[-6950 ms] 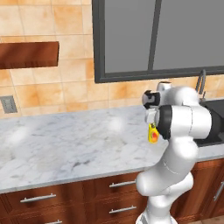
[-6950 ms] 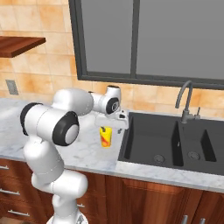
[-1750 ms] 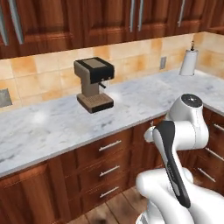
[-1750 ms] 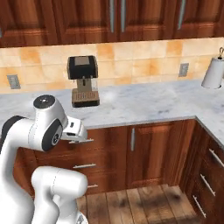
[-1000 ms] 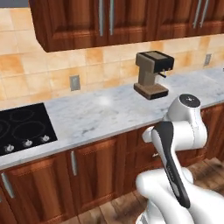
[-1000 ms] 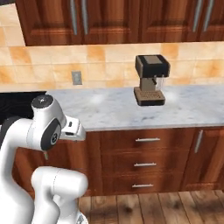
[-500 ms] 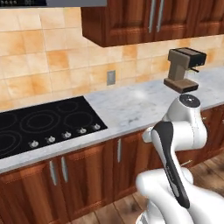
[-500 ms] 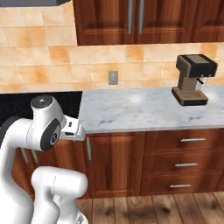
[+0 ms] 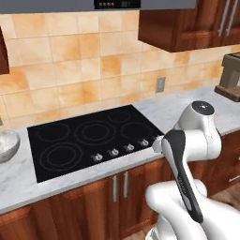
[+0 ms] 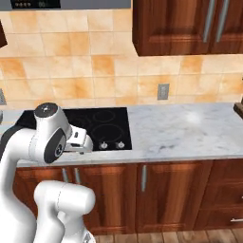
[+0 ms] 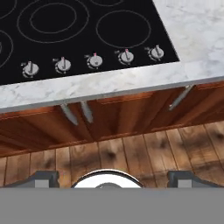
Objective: Pick the cup and bowl from the counter and place them on the counter next to the sink.
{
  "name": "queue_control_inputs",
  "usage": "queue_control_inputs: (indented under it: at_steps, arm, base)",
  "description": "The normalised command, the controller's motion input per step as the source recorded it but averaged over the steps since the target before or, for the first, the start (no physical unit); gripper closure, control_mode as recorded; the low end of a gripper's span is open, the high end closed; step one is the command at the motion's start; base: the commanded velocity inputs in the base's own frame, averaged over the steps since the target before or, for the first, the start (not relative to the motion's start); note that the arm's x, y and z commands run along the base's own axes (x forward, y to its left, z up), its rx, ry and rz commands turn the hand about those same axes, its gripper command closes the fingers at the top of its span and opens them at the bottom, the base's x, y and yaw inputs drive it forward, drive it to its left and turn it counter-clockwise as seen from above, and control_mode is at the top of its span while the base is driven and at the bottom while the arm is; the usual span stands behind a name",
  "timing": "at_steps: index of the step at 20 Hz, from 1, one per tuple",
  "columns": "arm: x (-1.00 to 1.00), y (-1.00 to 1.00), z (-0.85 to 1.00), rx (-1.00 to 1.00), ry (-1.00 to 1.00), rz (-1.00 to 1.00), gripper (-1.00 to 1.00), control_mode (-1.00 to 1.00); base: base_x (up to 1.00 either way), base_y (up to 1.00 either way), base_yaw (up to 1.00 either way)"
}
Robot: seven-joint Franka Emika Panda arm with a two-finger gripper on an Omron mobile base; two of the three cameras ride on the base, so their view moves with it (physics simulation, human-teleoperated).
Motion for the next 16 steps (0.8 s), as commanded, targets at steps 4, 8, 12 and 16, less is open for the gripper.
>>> queue_control_inputs:
  at_steps: [4, 8, 12, 16]
  arm:
    - [0.0, 0.0, 0.0, 0.0, 0.0, 0.0, -1.0, 1.0]
    - [0.0, 0.0, 0.0, 0.0, 0.0, 0.0, -1.0, 1.0]
    - [0.0, 0.0, 0.0, 0.0, 0.0, 0.0, -1.0, 1.0]
    - [0.0, 0.0, 0.0, 0.0, 0.0, 0.0, -1.0, 1.0]
  base:
    - [0.52, 1.0, 0.11]
    - [0.62, 0.97, 0.14]
    - [0.38, 0.74, 0.25]
    - [0.0, 0.05, 0.08]
